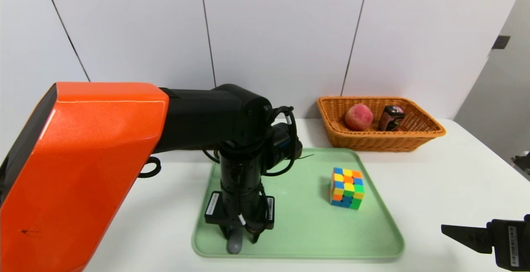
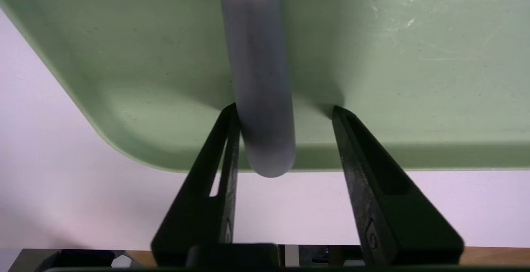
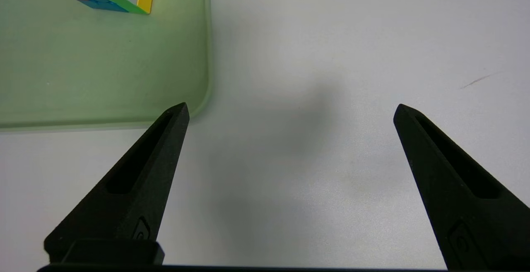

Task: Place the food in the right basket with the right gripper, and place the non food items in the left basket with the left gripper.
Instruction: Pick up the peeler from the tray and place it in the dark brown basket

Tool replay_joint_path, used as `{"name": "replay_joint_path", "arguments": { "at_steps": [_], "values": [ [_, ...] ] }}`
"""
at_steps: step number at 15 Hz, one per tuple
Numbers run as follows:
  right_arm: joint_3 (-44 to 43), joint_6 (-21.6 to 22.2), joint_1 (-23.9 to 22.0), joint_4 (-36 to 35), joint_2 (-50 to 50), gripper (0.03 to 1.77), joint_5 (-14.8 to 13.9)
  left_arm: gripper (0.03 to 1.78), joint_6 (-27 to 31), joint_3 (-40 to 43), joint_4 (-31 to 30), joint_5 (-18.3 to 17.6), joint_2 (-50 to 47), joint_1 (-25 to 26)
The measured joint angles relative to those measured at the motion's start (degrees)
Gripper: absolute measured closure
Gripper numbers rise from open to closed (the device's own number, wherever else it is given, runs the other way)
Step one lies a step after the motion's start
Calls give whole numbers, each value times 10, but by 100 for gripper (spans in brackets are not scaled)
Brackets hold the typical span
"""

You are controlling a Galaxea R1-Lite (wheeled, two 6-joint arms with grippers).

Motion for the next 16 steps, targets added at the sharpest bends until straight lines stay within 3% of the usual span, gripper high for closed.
{"name": "replay_joint_path", "arguments": {
  "at_steps": [1,2,10,16],
  "values": [
    [0,-1,0,0,-1,9,0,137,-1,0,0,0,1,0],
    [0,-1,0,0,-3,9,0,148,-1,0,0,-1,2,0],
    [2,-9,0,0,-9,9,1,148,1,-5,0,-8,-7,-1],
    [13,-9,1,0,-9,9,1,148,52,-22,-25,-94,-48,-11]
  ]
}}
